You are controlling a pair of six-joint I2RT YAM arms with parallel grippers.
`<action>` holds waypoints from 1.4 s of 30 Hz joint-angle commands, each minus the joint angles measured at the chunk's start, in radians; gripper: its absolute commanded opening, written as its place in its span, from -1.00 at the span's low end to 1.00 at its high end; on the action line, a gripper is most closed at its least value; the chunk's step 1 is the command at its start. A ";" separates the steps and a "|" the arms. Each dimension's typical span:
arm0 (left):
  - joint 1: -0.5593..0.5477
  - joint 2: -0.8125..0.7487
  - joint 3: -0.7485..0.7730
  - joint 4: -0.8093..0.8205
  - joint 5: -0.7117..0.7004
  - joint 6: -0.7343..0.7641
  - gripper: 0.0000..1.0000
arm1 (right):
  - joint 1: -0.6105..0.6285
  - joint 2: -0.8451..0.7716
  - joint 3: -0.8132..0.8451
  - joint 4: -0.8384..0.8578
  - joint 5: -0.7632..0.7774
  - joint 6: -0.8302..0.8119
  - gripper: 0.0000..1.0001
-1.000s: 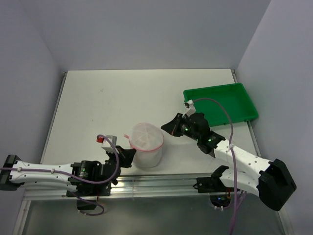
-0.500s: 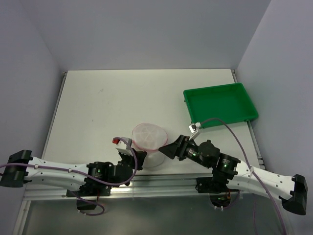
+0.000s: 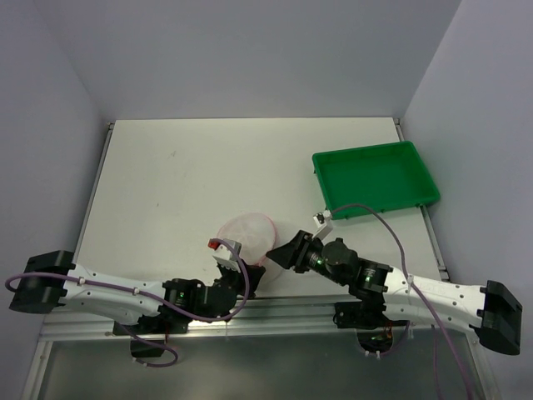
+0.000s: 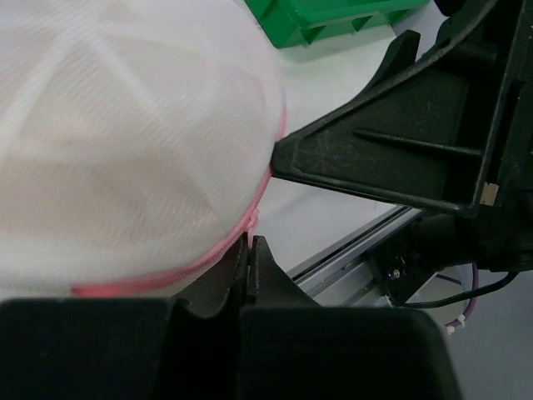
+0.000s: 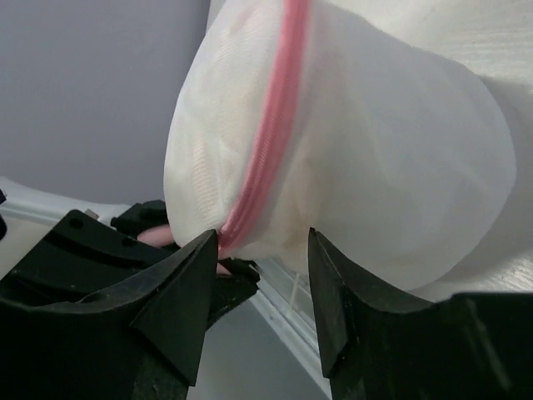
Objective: Place the bra in the laundry bag and zip it closed
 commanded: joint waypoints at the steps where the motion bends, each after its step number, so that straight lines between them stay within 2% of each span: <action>1: -0.011 -0.002 0.029 0.050 0.010 0.009 -1.00 | 0.003 0.023 0.024 0.097 0.050 0.019 0.09; 4: -0.011 -0.008 0.025 0.048 0.016 0.009 -1.00 | 0.004 0.046 0.033 0.120 0.045 0.016 0.22; 9: -0.011 -0.008 0.023 0.039 0.019 0.011 -1.00 | 0.003 0.087 0.055 0.154 0.033 0.008 0.19; 17: -0.011 -0.018 0.026 0.019 0.002 0.012 -1.00 | 0.006 0.113 0.067 0.206 -0.035 -0.036 0.35; 21: -0.011 -0.009 0.035 0.022 0.004 0.023 -1.00 | 0.008 0.121 0.070 0.211 -0.028 -0.035 0.33; 24: -0.012 -0.009 0.043 0.023 0.004 0.027 -1.00 | 0.008 0.136 0.086 0.192 -0.013 -0.035 0.05; 25: -0.011 -0.009 0.045 0.024 0.004 0.030 -1.00 | 0.008 0.142 0.089 0.185 -0.010 -0.038 -0.32; 27: -0.011 -0.014 0.045 0.014 0.001 0.030 -1.00 | 0.004 0.144 0.093 0.180 0.004 -0.035 -0.60; 28: -0.012 -0.015 0.046 0.010 -0.002 0.027 -1.00 | 0.004 0.144 0.093 0.174 0.013 -0.038 -0.81; 30: -0.011 -0.028 0.046 -0.025 -0.007 0.023 -1.00 | -0.015 0.147 0.096 0.169 0.016 -0.046 -0.95; 31: -0.011 -0.035 0.045 -0.044 -0.008 0.017 -1.00 | -0.031 0.151 0.098 0.168 -0.001 -0.052 -1.00; 42: -0.012 -0.251 -0.041 -0.398 -0.056 -0.187 -1.00 | -0.268 0.150 0.112 0.153 -0.215 -0.159 -1.00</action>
